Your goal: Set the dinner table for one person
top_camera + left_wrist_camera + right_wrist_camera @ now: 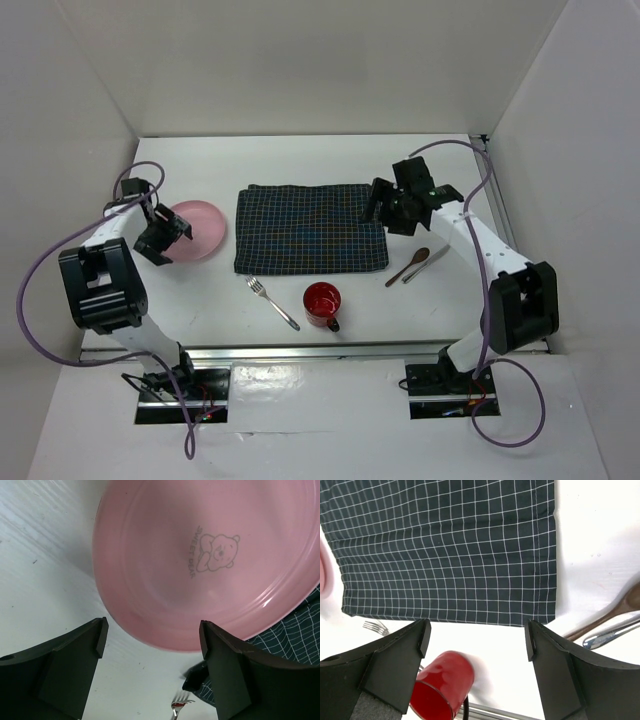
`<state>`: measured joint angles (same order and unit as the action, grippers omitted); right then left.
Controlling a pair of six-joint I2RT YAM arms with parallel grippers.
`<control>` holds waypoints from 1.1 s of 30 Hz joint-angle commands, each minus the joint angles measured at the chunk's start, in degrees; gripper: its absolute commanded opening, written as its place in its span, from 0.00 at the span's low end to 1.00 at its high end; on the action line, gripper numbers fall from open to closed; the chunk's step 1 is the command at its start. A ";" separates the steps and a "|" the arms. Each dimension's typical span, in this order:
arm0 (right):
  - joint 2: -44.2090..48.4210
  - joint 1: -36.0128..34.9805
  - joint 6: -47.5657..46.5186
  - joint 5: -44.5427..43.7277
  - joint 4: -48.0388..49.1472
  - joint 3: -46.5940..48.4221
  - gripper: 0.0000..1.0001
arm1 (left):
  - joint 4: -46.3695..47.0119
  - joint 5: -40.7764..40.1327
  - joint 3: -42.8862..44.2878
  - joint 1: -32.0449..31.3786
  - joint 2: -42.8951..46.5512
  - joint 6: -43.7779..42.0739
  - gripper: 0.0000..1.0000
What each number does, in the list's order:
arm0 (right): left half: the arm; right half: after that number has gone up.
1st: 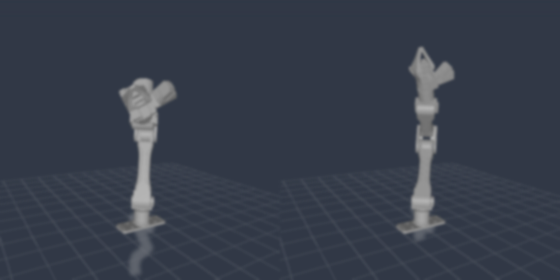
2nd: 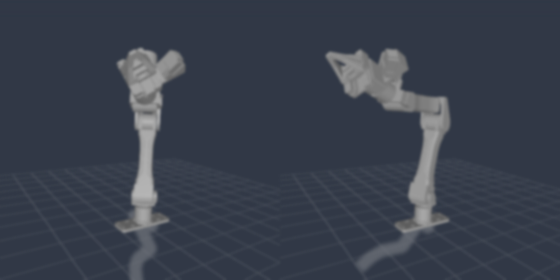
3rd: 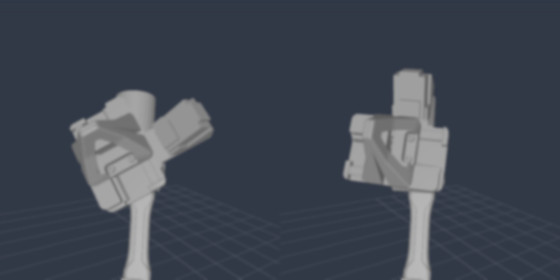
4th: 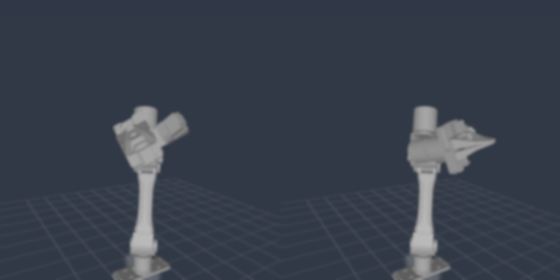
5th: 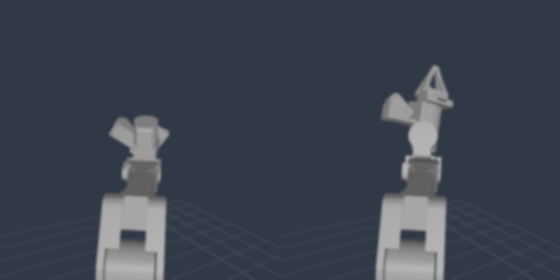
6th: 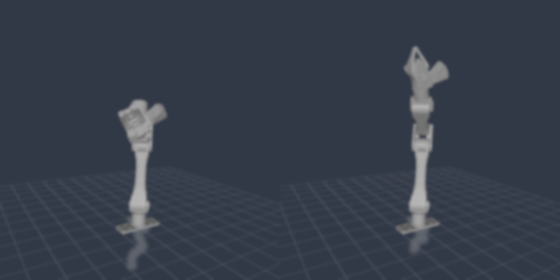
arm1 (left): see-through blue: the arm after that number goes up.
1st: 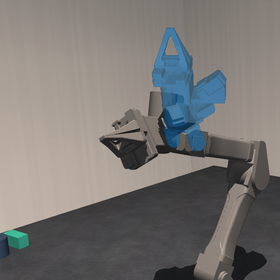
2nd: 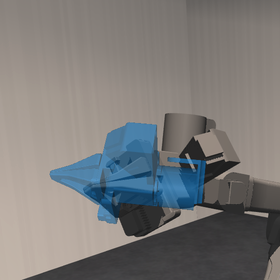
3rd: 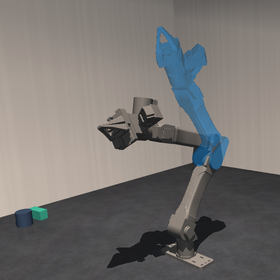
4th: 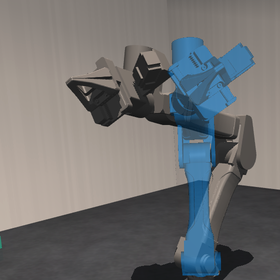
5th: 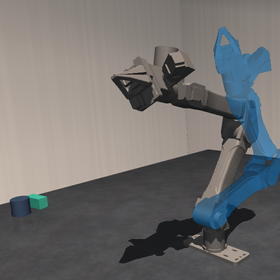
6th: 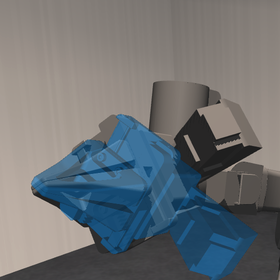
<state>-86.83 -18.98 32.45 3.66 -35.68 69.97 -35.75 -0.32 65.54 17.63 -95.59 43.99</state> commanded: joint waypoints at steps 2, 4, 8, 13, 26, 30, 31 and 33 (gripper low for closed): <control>3.07 -0.53 -0.81 -0.58 -0.79 -0.45 0.88 | 3.93 1.37 -1.47 1.18 -1.97 3.12 0.90; 3.59 -0.53 -0.81 -0.58 -0.79 -0.98 0.88 | 4.63 1.37 -1.47 1.18 -3.45 3.83 0.90; 3.59 -0.53 -0.81 -1.11 -1.85 -1.51 0.88 | 4.63 0.58 -1.47 1.79 -4.60 4.87 0.88; 4.82 -0.53 -0.81 -1.64 -3.07 -1.51 0.88 | 5.42 0.58 -0.94 2.32 -8.73 4.88 0.78; 7.02 -0.53 -0.81 -3.30 -4.75 -2.73 0.88 | 5.51 9.10 0.37 0.93 3.28 -0.12 0.00; 9.92 -0.53 -0.28 -3.31 -4.75 -5.81 0.88 | 4.28 9.63 4.33 -5.48 6.46 -3.99 0.00; 10.44 -0.53 -0.28 -3.92 -5.44 -6.34 0.88 | 4.28 9.63 4.94 -7.06 6.47 -4.61 0.00; 11.06 -0.53 -0.28 -4.45 -6.07 -6.96 0.88 | 4.28 10.77 6.96 -12.34 7.00 -5.49 0.00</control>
<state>-78.24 -19.00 32.08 1.02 -39.97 63.83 -31.90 6.33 68.53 10.66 -91.26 41.95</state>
